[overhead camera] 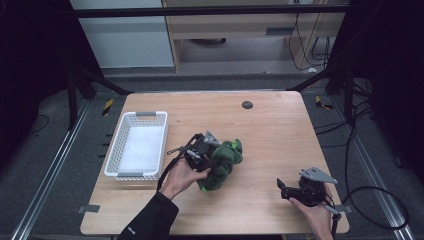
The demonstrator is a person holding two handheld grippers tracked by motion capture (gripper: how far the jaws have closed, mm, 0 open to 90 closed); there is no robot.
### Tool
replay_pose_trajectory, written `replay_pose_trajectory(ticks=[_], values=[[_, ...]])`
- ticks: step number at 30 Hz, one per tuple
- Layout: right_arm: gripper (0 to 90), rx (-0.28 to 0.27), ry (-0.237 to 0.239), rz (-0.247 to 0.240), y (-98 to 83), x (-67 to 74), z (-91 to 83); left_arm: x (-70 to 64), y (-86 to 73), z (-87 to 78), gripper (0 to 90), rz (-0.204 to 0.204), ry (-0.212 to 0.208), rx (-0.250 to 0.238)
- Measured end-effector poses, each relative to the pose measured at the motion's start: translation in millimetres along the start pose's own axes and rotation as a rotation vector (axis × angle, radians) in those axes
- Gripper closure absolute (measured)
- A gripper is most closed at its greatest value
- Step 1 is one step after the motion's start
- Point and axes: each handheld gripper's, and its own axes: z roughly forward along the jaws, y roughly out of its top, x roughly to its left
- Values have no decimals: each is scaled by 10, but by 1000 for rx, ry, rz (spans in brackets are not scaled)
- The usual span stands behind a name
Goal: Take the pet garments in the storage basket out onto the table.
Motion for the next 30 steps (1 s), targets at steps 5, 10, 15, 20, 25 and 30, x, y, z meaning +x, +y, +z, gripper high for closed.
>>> replay_pose_trajectory(ticks=[5,10,15,20,25,30], values=[[55,3,3,5,0,5,-2,-14,-30,85,775,0,-7,18],[55,5,6,10,1,8,-4,-19,-60,156,773,4,-8,37],[55,4,6,4,2,9,-3,-36,-96,219,768,8,-4,52],[55,-4,4,-1,4,3,-9,-40,-128,278,752,6,2,60],[55,-2,6,6,7,6,-11,-36,-153,320,707,2,5,66],[55,-2,8,8,8,10,-12,-33,-190,358,608,-5,2,59]])
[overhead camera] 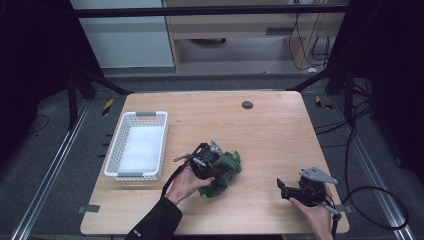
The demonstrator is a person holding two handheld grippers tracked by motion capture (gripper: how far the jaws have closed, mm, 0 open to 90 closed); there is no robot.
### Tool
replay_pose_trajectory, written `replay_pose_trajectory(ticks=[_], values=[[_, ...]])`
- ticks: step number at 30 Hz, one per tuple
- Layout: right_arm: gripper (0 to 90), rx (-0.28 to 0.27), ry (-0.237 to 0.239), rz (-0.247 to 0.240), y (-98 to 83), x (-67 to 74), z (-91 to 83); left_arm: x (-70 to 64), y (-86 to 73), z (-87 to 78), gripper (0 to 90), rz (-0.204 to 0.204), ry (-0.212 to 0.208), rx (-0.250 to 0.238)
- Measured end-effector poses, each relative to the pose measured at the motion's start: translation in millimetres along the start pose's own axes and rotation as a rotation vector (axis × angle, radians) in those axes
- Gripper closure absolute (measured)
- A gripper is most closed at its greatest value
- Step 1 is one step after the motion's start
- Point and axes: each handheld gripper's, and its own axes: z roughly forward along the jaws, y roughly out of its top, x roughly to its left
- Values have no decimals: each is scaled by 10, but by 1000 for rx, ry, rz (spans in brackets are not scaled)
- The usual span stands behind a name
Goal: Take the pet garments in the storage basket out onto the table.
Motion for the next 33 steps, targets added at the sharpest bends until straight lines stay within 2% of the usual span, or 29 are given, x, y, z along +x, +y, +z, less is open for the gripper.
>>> replay_pose_trajectory(ticks=[7,11,15,19,22,26,33], values=[[54,0,-2,-2,-3,-4,3,20,-27,-49,464,-7,5,-15],[52,3,-4,-2,-9,-4,7,17,-53,-126,377,-8,15,-48],[51,1,-4,-11,-12,-7,10,14,-100,-226,330,-7,32,-76],[50,3,-3,-5,-15,-4,10,13,-152,-342,278,-12,37,-127],[49,1,-12,-12,-17,-18,15,24,-203,-432,257,-16,43,-157],[48,-1,-12,-10,-21,-20,16,47,-302,-552,240,-44,54,-203],[48,-1,-13,-4,-22,-19,16,69,-549,-693,235,-80,72,-260]])
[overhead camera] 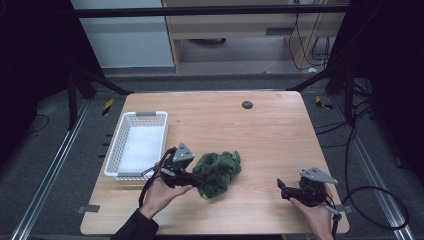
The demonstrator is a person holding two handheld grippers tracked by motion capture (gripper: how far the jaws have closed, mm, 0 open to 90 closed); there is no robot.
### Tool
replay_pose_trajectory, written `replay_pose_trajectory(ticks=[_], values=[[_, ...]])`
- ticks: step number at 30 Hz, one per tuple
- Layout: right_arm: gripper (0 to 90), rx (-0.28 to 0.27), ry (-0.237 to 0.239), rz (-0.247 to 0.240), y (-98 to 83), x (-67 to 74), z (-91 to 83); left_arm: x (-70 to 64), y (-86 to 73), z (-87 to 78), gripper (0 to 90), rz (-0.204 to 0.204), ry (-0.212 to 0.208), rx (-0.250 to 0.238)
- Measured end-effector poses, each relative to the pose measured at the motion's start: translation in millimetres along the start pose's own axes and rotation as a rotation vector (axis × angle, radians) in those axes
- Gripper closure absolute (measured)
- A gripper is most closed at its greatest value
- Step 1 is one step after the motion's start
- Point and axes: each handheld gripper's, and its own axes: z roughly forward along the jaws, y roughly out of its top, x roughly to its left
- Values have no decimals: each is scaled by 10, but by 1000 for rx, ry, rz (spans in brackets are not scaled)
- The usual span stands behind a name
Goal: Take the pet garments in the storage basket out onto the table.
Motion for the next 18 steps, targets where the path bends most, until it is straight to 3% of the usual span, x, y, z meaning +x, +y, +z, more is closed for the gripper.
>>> replay_pose_trajectory(ticks=[7,18], values=[[47,1,1,-1,-4,2,-7,60,-239,-140,235,-46,45,-22],[46,2,1,-25,-19,29,-21,116,-561,-306,249,-88,66,-55]])
